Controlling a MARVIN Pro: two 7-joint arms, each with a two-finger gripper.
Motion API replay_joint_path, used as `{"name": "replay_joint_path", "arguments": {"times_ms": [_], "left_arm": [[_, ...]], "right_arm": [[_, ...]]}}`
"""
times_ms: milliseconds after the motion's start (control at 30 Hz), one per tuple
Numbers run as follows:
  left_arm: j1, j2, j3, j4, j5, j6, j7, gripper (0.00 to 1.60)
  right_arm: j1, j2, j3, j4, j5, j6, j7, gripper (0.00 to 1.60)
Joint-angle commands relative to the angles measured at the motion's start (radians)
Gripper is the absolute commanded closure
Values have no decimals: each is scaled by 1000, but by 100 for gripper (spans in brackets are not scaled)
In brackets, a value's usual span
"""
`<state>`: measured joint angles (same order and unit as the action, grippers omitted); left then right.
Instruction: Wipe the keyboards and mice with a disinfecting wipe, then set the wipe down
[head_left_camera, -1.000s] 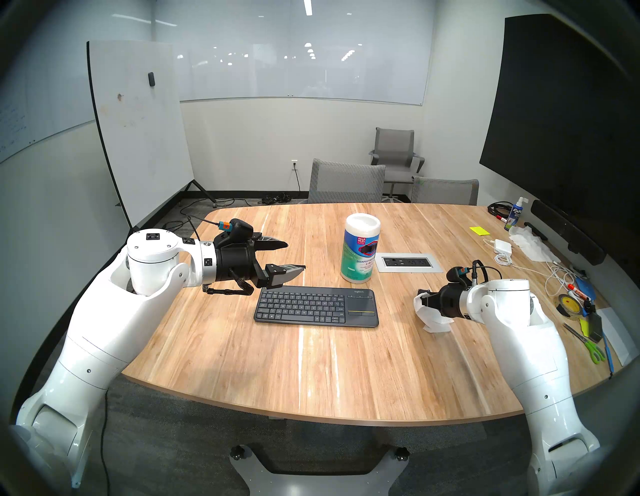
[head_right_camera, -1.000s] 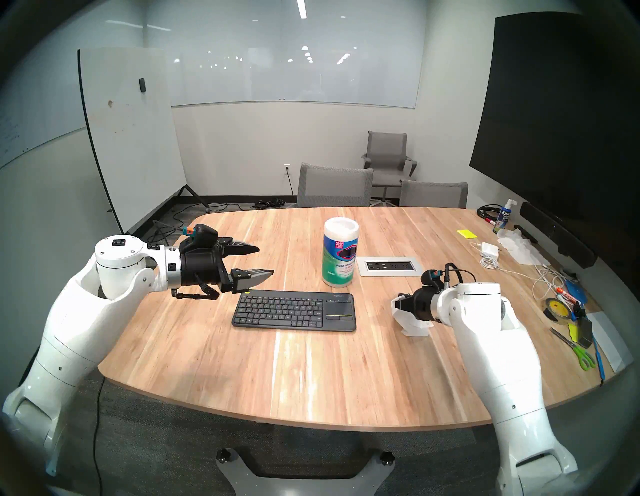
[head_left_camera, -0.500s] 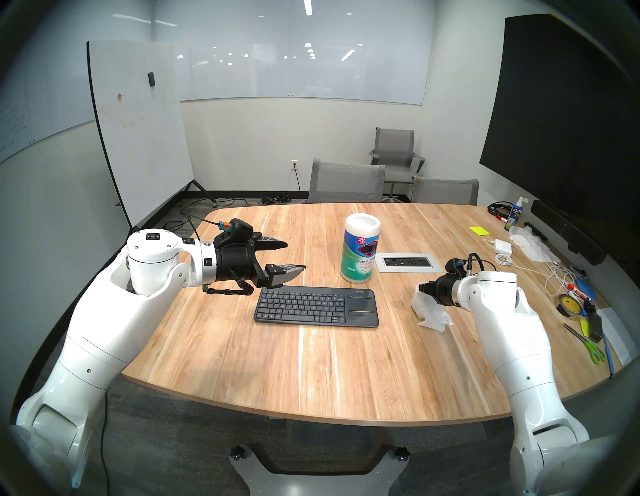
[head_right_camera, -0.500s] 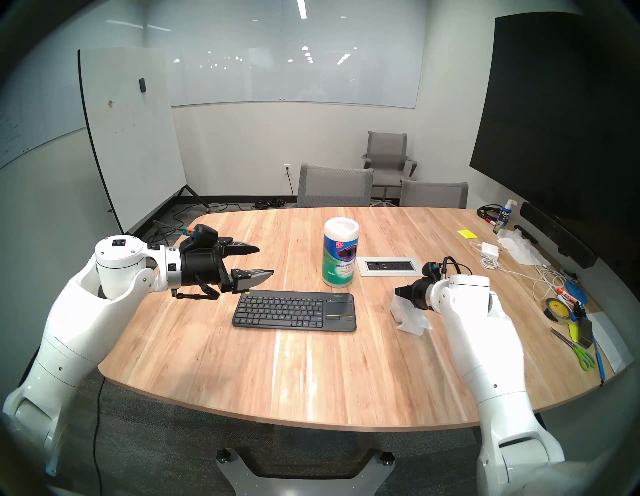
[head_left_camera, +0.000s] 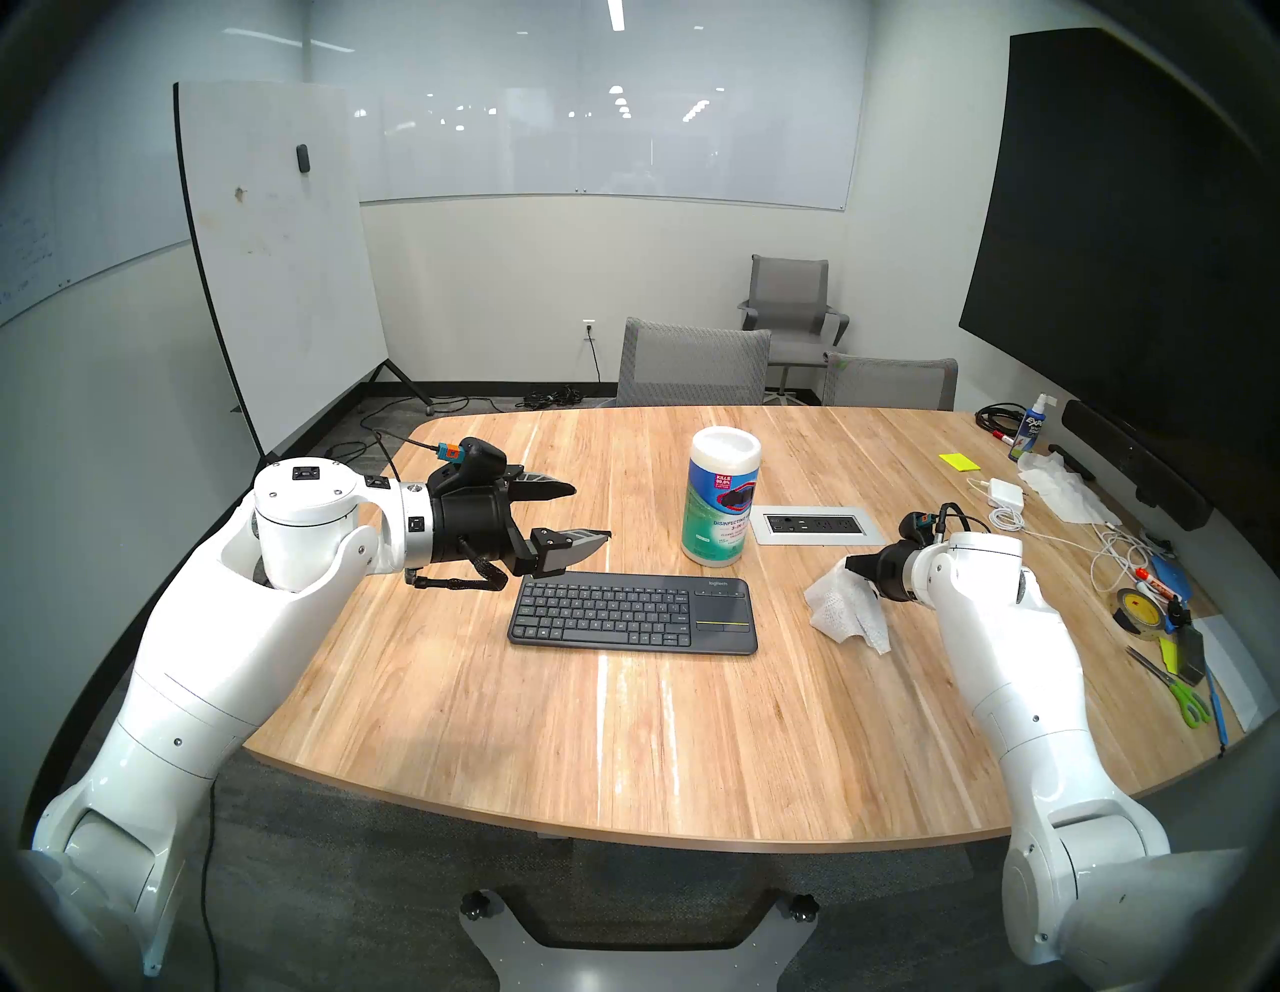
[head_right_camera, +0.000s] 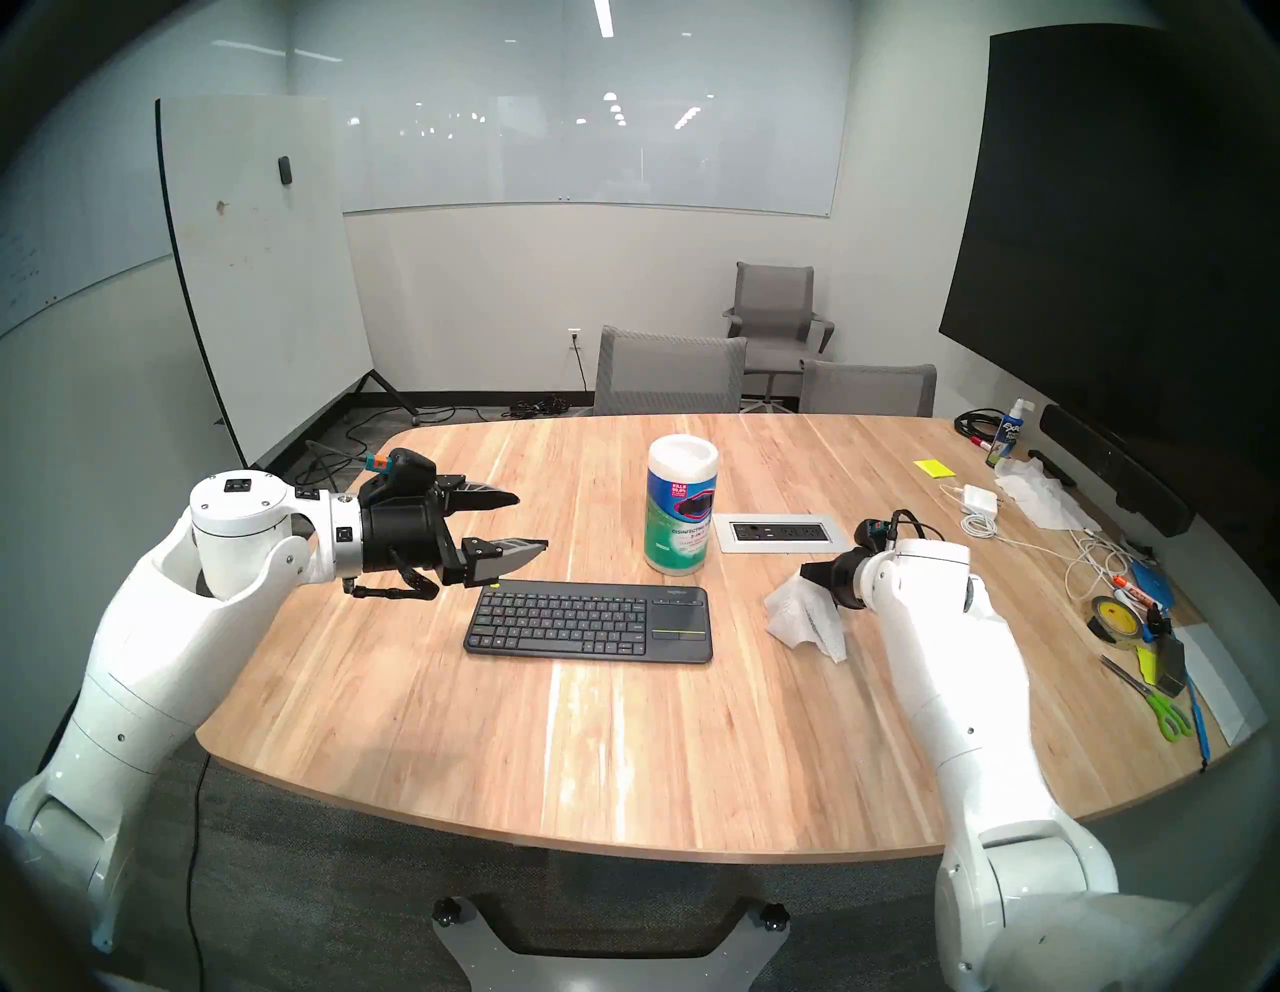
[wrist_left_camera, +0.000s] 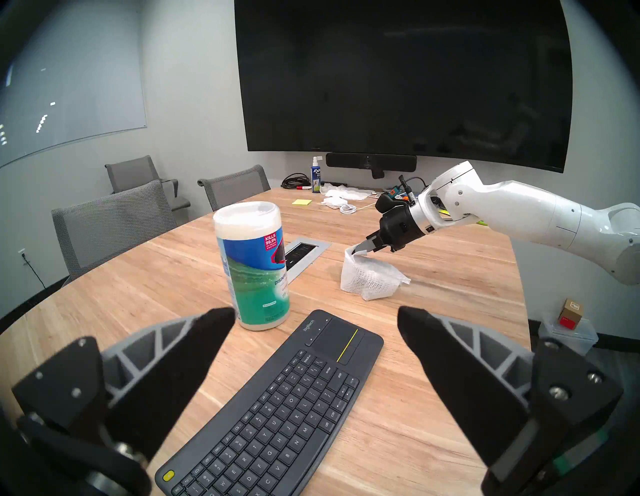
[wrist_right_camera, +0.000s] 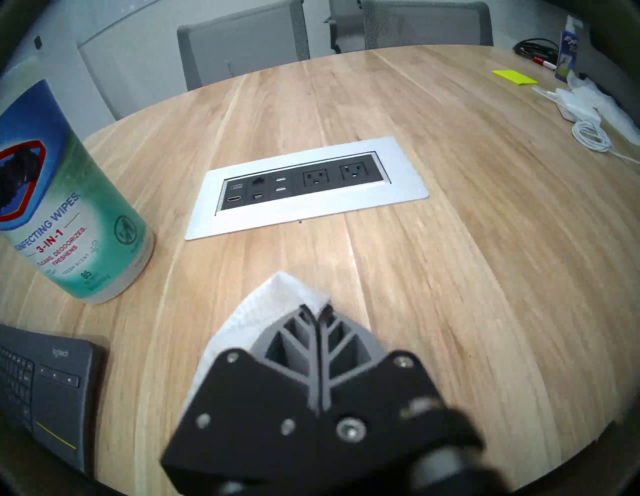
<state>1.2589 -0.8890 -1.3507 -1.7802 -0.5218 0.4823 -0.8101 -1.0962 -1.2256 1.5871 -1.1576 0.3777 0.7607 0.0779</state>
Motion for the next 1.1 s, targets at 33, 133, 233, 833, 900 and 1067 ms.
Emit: {"name": "replay_joint_path", "arguments": {"times_ms": [33, 133, 233, 833, 900, 1067], "left_arm": [[-11, 0, -7, -14, -2, -2, 0, 0], [-11, 0, -7, -14, -2, -2, 0, 0], [-11, 0, -7, -15, -2, -2, 0, 0], [-10, 0, -8, -15, -2, -2, 1, 0], [-10, 0, -8, -15, -2, -2, 1, 0], [-10, 0, -8, -15, -2, -2, 1, 0]], "right_arm": [[108, -2, -28, 62, -23, -65, 1, 160], [156, 1, -57, 138, -49, -104, 11, 160], [176, 2, -70, 179, -60, -137, 22, 160], [285, -31, -135, 359, -107, -293, 112, 160], [295, -42, -140, 373, -110, -300, 114, 160], [322, -72, -150, 416, -117, -320, 117, 160]]}}
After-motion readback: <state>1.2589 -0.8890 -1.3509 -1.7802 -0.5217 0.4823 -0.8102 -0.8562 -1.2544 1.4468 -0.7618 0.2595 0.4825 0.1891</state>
